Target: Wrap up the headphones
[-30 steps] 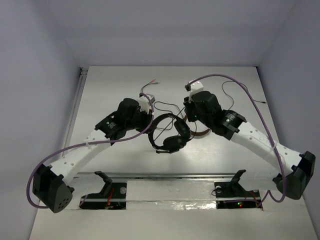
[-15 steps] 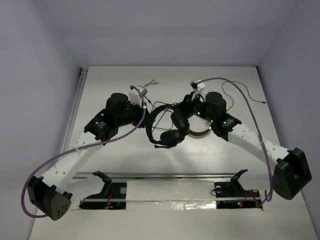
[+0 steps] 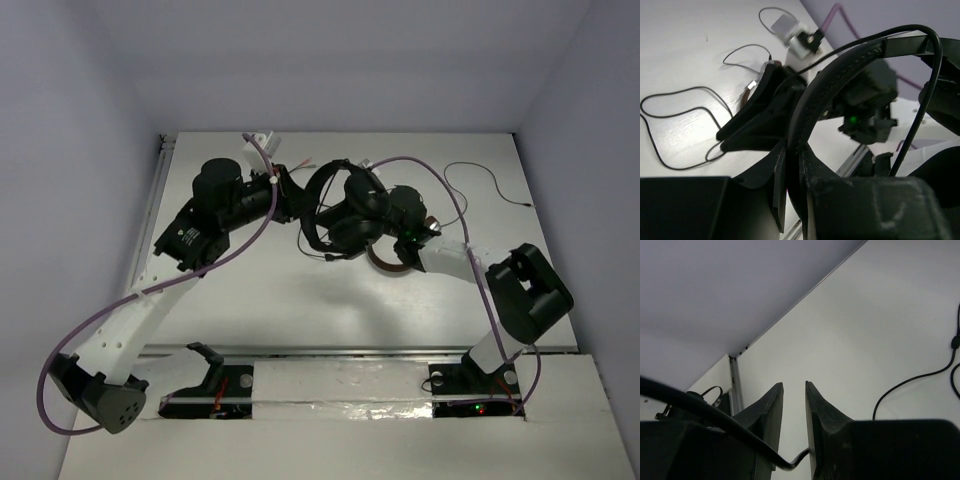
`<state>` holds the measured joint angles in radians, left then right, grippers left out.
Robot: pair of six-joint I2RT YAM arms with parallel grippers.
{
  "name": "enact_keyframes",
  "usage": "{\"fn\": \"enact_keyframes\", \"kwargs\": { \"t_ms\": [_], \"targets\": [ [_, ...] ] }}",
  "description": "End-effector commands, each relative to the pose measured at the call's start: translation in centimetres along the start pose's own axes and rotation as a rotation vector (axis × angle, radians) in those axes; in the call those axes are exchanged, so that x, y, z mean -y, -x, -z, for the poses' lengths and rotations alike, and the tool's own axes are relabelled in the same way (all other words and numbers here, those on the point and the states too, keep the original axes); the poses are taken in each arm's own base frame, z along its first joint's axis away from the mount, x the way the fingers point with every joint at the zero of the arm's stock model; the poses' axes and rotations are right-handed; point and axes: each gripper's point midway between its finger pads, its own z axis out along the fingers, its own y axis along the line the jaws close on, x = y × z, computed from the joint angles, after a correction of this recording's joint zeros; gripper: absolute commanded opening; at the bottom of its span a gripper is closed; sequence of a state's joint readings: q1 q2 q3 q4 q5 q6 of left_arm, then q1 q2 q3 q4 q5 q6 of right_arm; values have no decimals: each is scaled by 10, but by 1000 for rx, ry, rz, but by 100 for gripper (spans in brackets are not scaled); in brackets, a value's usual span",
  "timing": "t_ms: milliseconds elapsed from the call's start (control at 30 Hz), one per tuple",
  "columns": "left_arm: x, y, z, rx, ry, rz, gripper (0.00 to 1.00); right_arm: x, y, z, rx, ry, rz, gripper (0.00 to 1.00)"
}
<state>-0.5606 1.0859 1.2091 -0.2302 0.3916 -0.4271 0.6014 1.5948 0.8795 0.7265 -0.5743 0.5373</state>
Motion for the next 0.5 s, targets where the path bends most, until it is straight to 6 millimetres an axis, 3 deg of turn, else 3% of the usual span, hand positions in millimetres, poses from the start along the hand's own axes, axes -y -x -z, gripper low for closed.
{"fn": "enact_keyframes", "kwargs": {
  "t_ms": [0, 200, 467],
  "targets": [
    [28, 49, 6, 140, -68, 16, 0, -18, 18, -4, 72, 111, 28, 31],
    [30, 70, 4, 186, -58, 48, 0, -12, -1, -6, 51, 143, -22, 30],
    [5, 118, 13, 343, 82, 103, 0, -21, -44, 9, 10, 181, -120, 30]
  ]
}}
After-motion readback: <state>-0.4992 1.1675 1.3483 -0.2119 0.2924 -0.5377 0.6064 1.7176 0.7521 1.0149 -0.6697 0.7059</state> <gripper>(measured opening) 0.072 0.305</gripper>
